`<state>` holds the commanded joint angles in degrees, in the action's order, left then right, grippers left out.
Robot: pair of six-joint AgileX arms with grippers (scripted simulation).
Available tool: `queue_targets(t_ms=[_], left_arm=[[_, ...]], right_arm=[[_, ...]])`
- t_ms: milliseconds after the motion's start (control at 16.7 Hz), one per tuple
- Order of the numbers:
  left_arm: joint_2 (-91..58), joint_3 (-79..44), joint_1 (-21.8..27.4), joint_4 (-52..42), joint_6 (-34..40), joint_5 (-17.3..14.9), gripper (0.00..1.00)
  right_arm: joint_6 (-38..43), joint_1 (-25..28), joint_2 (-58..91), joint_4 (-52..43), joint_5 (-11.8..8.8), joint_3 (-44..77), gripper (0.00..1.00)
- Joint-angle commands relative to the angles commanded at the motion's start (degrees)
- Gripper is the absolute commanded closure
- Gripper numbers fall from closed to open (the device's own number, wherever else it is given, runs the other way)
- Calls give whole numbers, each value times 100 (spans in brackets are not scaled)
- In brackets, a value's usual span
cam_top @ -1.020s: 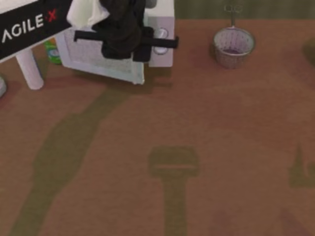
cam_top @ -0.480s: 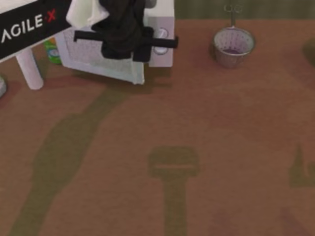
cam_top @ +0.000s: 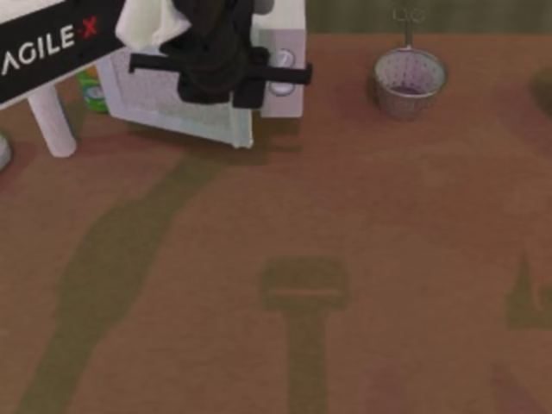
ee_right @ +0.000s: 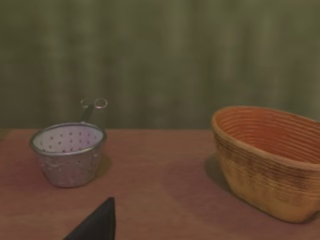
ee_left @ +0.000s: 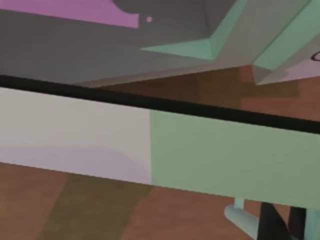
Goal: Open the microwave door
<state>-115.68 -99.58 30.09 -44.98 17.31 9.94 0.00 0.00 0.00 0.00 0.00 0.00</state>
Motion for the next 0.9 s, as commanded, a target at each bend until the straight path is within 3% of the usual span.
queue_targets(t_ms=[420, 900], left_arm=[[-6, 26, 35, 11, 6, -38, 100], [518, 742, -134, 319, -671, -370, 100]], right_arm=[[0, 0, 0, 0, 0, 0, 0], [0, 0, 0, 0, 0, 0, 0]])
